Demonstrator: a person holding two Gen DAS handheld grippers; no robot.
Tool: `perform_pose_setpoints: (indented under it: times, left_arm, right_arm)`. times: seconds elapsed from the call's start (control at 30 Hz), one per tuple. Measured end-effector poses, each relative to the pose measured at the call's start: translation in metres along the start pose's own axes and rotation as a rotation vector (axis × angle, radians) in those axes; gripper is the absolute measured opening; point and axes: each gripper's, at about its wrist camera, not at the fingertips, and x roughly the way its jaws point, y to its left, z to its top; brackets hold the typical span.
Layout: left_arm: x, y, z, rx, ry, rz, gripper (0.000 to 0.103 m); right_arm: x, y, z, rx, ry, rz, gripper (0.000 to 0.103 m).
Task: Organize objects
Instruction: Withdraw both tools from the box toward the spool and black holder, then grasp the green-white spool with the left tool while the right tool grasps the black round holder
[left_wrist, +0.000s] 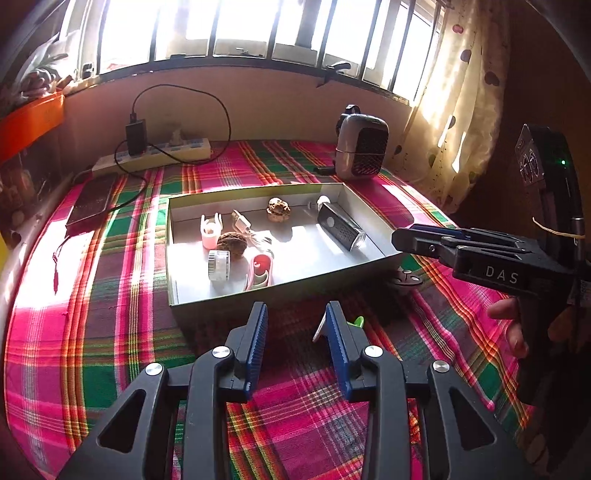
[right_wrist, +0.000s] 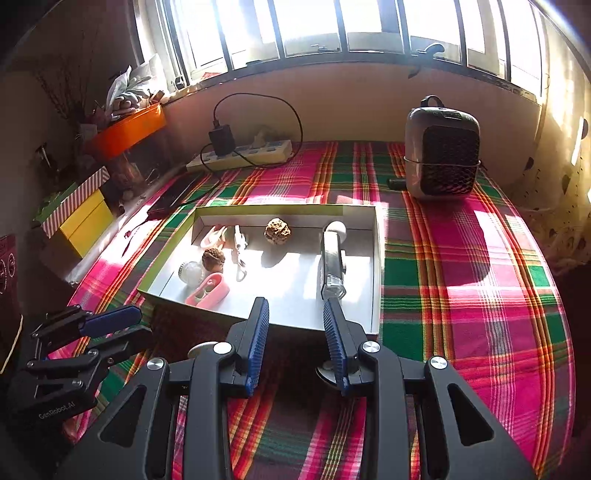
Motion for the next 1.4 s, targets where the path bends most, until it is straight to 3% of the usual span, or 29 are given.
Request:
perform_pose_setpoints:
  times: [0.8, 1.4]
  left_arm:
    - [0.023, -0.020, -0.013, 0.027, 0.046, -0.084, 0.039]
    - [0.051, -0.031, -0.008, 0.067, 0.096, -0.035, 0.039]
  right_arm:
    - [-0.008, -0.052, -0.058, 0.102, 0.058, -0.052, 0.032]
    - [-0.004, -0.057, -0.061, 0.105, 0.070, -0.042, 0.033]
